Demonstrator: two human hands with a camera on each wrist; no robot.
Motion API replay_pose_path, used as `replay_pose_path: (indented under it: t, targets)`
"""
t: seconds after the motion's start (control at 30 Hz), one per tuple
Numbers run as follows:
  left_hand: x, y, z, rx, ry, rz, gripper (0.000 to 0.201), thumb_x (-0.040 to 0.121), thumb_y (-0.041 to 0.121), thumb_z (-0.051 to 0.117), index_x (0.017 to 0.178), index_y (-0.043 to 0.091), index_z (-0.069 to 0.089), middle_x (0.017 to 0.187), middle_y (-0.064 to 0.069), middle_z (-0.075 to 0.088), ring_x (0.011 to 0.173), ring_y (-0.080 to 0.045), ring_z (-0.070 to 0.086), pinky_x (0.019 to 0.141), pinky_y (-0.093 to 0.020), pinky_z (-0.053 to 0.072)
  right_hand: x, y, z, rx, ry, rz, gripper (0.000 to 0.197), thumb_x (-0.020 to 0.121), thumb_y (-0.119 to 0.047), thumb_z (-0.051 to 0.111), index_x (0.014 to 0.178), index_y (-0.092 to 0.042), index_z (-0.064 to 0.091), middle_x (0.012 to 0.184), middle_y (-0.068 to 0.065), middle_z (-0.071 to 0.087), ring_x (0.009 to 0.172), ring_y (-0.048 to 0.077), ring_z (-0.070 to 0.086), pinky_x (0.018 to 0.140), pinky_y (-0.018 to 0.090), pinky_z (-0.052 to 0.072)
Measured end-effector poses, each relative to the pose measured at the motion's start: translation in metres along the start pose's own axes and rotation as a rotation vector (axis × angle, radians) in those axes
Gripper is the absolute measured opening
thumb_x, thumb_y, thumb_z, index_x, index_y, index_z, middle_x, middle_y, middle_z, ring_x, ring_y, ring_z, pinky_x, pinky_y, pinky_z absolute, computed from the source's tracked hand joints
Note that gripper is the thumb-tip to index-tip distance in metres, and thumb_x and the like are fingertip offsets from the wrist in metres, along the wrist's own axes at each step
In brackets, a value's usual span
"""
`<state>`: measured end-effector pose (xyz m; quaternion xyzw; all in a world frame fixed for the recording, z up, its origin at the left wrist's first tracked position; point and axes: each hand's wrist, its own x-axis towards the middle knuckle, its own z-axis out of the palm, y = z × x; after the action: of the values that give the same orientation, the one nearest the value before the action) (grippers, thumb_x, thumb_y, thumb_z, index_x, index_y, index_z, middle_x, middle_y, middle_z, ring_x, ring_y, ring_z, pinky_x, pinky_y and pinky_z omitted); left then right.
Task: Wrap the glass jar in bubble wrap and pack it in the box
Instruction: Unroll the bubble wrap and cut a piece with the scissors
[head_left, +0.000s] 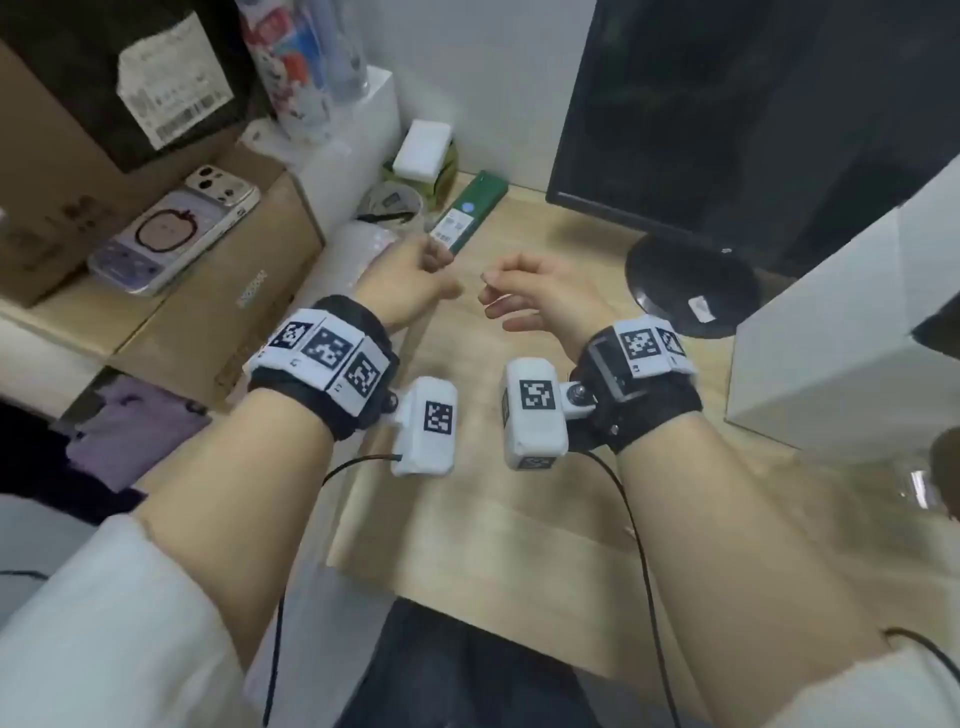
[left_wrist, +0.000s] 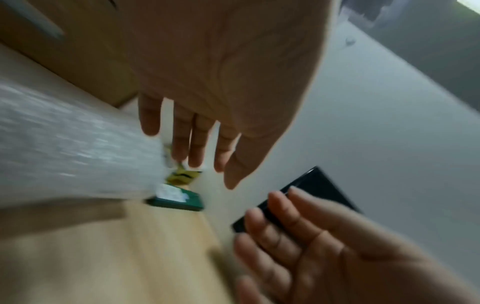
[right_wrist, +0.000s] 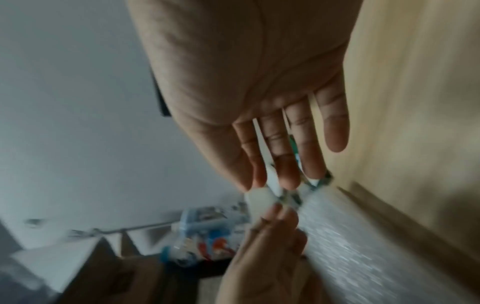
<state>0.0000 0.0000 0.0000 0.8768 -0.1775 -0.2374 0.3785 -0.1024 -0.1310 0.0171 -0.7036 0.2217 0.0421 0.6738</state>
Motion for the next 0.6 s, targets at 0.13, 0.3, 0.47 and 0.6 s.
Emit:
replay_pose_path:
  t: [0.13, 0.3, 0.47, 0.6]
  targets:
    - [-0.001, -0.066, -0.004, 0.362, 0.024, -0.286, 0.106, 0.048, 0.057, 0.070, 0.137, 0.033, 0.018, 0.149, -0.012, 0.022, 0.134, -0.036, 0.026, 0.101, -0.055, 0.035, 0.013, 0.035, 0.030, -0.057, -0.044, 0.146, 0.009, 0.086, -0.018, 0.058, 0.079, -0.024, 0.056, 0.081, -0.003, 0.062, 0.074, 0.013, 0.059, 0.065, 0.023, 0.047]
    - [-0.007, -0.106, -0.015, 0.484, -0.130, -0.370, 0.139, 0.049, 0.053, 0.083, 0.137, 0.046, -0.025, 0.156, -0.013, -0.009, 0.140, -0.039, 0.014, 0.101, -0.050, 0.038, 0.025, 0.077, 0.078, -0.166, -0.112, 0.288, 0.011, 0.085, -0.015, 0.058, 0.094, -0.022, 0.056, 0.081, 0.001, 0.054, 0.069, 0.018, 0.054, 0.056, 0.026, 0.043]
    - [-0.001, -0.114, -0.022, 0.509, -0.094, -0.247, 0.133, 0.060, 0.032, 0.083, 0.141, 0.039, -0.022, 0.156, -0.010, -0.002, 0.140, -0.032, 0.015, 0.107, -0.047, 0.030, 0.026, 0.092, 0.110, -0.263, -0.084, 0.298, 0.039, 0.088, -0.008, 0.049, 0.127, -0.014, 0.051, 0.104, 0.000, 0.052, 0.086, 0.019, 0.055, 0.070, 0.028, 0.043]
    - [0.004, -0.110, -0.025, 0.359, -0.046, -0.132, 0.126, 0.058, 0.023, 0.083, 0.144, 0.033, -0.008, 0.150, -0.008, 0.020, 0.134, -0.030, 0.028, 0.105, -0.045, 0.034, 0.026, 0.094, 0.114, -0.131, 0.009, 0.345, 0.030, 0.092, -0.002, 0.037, 0.107, -0.015, 0.059, 0.087, -0.002, 0.054, 0.073, 0.015, 0.053, 0.062, 0.025, 0.041]
